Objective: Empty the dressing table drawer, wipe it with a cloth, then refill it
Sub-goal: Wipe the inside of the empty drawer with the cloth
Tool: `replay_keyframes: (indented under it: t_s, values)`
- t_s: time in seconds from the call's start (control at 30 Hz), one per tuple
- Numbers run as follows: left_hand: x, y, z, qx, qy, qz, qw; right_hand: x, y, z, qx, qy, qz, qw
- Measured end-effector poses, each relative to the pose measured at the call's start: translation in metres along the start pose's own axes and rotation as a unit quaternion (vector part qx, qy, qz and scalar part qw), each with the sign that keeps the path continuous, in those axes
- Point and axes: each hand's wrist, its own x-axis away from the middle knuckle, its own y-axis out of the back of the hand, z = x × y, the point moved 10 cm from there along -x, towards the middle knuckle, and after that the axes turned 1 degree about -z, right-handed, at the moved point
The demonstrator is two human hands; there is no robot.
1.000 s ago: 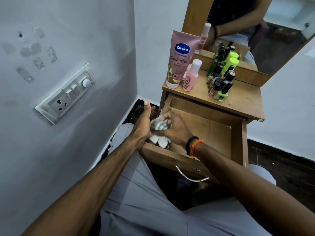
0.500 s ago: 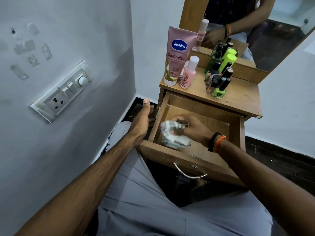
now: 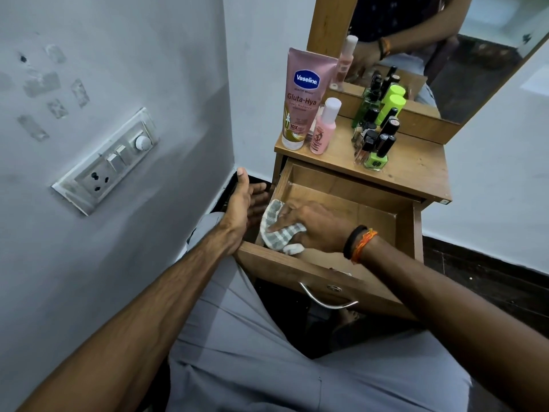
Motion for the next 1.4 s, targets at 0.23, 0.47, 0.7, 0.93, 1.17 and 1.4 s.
replay_keyframes:
  t_s: [0.23,0.47,0.7,0.93,1.17,1.4]
  values:
    - [0.0,-0.002,0.0,0.005,0.029,0.03,0.999,0.011,0.027,-0.015,-0.144,-0.033,-0.006,0.989]
    - [0.005,-0.006,-0.003,-0.036,0.009,0.039,0.999,0.012,-0.009,0.055,-0.14,0.033,0.003,0.99]
    - [0.011,-0.02,-0.008,-0.117,-0.046,0.047,0.991,0.082,-0.02,0.036,-0.014,0.063,-0.085,0.994]
    - [0.013,-0.016,-0.004,-0.197,-0.053,0.062,0.977,0.171,-0.011,0.007,0.099,0.129,-0.133,0.978]
    - [0.029,-0.034,-0.021,-0.428,-0.143,0.045,0.891,0.248,-0.005,-0.025,0.129,0.056,-0.168,0.976]
    - [0.031,-0.049,-0.018,-0.538,-0.218,0.027,0.814,0.277,-0.007,-0.026,0.109,-0.06,-0.221,0.967]
